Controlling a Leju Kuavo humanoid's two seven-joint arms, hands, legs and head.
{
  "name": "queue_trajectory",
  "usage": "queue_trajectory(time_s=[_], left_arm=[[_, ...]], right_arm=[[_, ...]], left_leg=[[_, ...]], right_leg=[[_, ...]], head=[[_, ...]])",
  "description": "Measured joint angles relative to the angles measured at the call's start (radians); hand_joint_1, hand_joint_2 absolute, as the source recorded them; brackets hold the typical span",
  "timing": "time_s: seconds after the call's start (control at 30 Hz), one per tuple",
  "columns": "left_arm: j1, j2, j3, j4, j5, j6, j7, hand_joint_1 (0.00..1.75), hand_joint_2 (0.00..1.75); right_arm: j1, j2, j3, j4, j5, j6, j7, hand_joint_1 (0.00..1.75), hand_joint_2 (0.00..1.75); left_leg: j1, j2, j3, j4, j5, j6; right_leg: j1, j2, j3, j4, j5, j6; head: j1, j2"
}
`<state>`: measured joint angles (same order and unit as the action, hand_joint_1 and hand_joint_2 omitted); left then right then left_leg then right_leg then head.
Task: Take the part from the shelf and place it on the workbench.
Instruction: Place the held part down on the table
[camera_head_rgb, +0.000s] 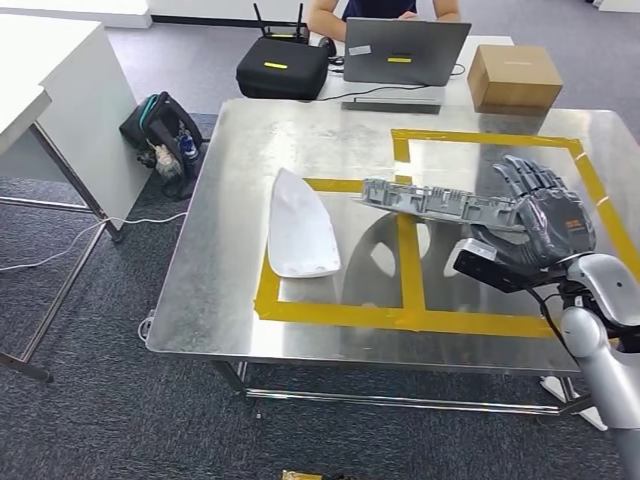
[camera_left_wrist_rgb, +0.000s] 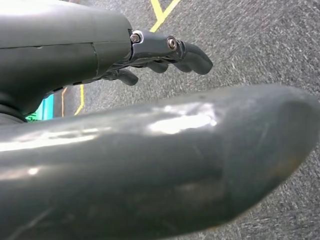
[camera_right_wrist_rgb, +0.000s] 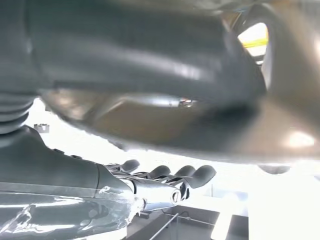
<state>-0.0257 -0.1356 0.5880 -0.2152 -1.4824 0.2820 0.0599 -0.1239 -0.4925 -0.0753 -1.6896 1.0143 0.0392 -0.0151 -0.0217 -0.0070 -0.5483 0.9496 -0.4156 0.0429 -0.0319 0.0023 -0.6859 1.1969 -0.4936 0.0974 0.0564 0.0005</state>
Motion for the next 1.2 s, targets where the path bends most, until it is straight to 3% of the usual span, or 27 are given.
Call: queue_trajectory(time_s=[0.03, 0.07, 0.13, 0.17, 0.2, 0.23, 0.3, 0.37, 0.47, 0.53, 0.67, 0.8, 0.93, 1.2], left_arm=[[0.000, 0.001, 0.002, 0.000, 0.000, 0.000, 0.000, 0.00, 0.00], [-0.001, 0.003, 0.003, 0.000, 0.000, 0.001, 0.000, 0.00, 0.00], [-0.002, 0.008, 0.007, 0.000, 0.000, 0.003, 0.000, 0.00, 0.00], [-0.003, 0.010, 0.010, 0.000, 0.000, 0.004, 0.000, 0.00, 0.00], [-0.003, 0.010, 0.012, 0.000, 0.000, 0.005, 0.000, 0.00, 0.00], [-0.002, 0.009, 0.015, 0.000, 0.000, 0.005, 0.000, 0.00, 0.00], [-0.003, 0.008, 0.018, 0.000, 0.000, 0.005, 0.000, 0.00, 0.00], [-0.003, 0.007, 0.019, 0.000, 0.000, 0.005, 0.000, 0.00, 0.00], [-0.003, 0.005, 0.021, 0.000, 0.000, 0.005, 0.000, 0.00, 0.00], [-0.003, 0.004, 0.021, 0.000, 0.000, 0.005, 0.000, 0.00, 0.00], [-0.003, 0.004, 0.023, 0.000, 0.000, 0.000, -0.004, 0.00, 0.00], [-0.001, 0.005, 0.034, 0.000, 0.000, -0.006, -0.010, 0.00, 0.00], [0.000, 0.006, 0.044, 0.000, 0.000, -0.007, -0.011, 0.00, 0.00], [0.000, 0.006, 0.047, 0.000, 0.000, -0.004, -0.011, 0.00, 0.00]], right_arm=[[-0.001, 0.000, -0.001, 0.001, 0.000, 0.003, 0.003, 0.00, 1.75], [-0.002, 0.001, -0.001, 0.003, 0.000, 0.009, 0.006, 0.00, 1.31], [-0.005, 0.003, 0.000, 0.008, -0.003, 0.018, 0.016, 0.00, 0.44], [-0.006, 0.006, 0.001, 0.011, -0.003, 0.021, 0.022, 0.00, 0.00], [-0.009, 0.008, 0.001, 0.013, -0.003, 0.020, 0.027, 0.00, 0.00], [-0.012, 0.012, 0.001, 0.014, -0.001, 0.017, 0.033, 0.00, 0.00], [-0.018, 0.019, 0.002, 0.016, 0.003, 0.013, 0.044, 0.00, 0.00], [-0.026, 0.023, 0.002, 0.018, 0.006, 0.012, 0.053, 0.00, 0.00], [-0.038, 0.028, 0.002, 0.022, 0.006, 0.014, 0.058, 0.00, 0.00], [-0.044, 0.031, 0.001, 0.026, -0.020, 0.027, 0.061, 0.00, 0.00], [-0.073, 0.021, -0.008, 0.049, -0.227, 0.132, 0.084, 0.00, 0.00], [-0.112, -0.049, -0.012, 0.094, -0.458, 0.215, 0.110, 0.00, 0.00], [-0.135, -0.091, -0.008, 0.125, -0.487, 0.202, 0.128, 0.00, 0.00], [-0.138, -0.102, 0.018, 0.151, -0.441, 0.153, 0.145, 0.00, 0.00]], left_leg=[[0.000, -0.001, -0.001, 0.006, -0.004, -0.003], [-0.001, -0.002, -0.003, 0.016, -0.012, -0.004], [-0.009, -0.003, -0.010, 0.027, -0.017, 0.009], [-0.012, -0.003, -0.014, 0.028, -0.014, 0.024], [-0.014, -0.003, -0.018, 0.025, -0.008, 0.037], [-0.015, -0.003, -0.020, 0.023, -0.002, 0.045], [-0.013, -0.003, -0.021, 0.019, 0.001, 0.049], [-0.010, -0.003, -0.020, 0.012, 0.004, 0.032], [-0.005, -0.004, -0.018, 0.003, 0.007, -0.021], [-0.004, -0.004, -0.019, 0.001, 0.010, -0.034], [-0.005, -0.004, -0.020, 0.002, 0.012, -0.036], [-0.006, -0.006, -0.023, 0.002, 0.015, -0.033], [-0.006, -0.006, -0.024, 0.002, 0.015, -0.030], [-0.006, -0.006, -0.024, 0.002, 0.016, -0.027]], right_leg=[[-0.006, 0.000, 0.041, -0.075, 0.026, 0.015], [-0.012, 0.004, 0.078, -0.137, 0.047, 0.021], [-0.018, 0.010, 0.109, -0.191, 0.056, 0.009], [-0.018, 0.013, 0.109, -0.193, 0.061, -0.005], [-0.016, 0.012, 0.105, -0.193, 0.062, -0.012], [-0.015, 0.012, 0.103, -0.193, 0.065, -0.011], [-0.010, 0.013, 0.100, -0.194, 0.066, -0.018], [-0.007, 0.012, 0.100, -0.194, 0.066, -0.024], [-0.006, 0.010, 0.097, -0.194, 0.067, -0.027], [-0.006, 0.010, 0.096, -0.194, 0.068, -0.030], [-0.007, 0.010, 0.095, -0.196, 0.071, -0.031], [-0.007, 0.009, 0.096, -0.203, 0.076, -0.028], [-0.007, 0.009, 0.099, -0.209, 0.079, -0.027], [-0.007, 0.009, 0.100, -0.215, 0.081, -0.023]], head=[[0.001, 0.000], [0.002, 0.000], [0.000, 0.000], [-0.002, 0.000], [-0.003, 0.000], [-0.005, 0.000], [-0.004, 0.000], [-0.004, 0.000], [-0.004, 0.000], [-0.004, 0.000], [-0.004, 0.000], [-0.003, 0.000], [-0.003, 0.000], [-0.003, 0.000]])
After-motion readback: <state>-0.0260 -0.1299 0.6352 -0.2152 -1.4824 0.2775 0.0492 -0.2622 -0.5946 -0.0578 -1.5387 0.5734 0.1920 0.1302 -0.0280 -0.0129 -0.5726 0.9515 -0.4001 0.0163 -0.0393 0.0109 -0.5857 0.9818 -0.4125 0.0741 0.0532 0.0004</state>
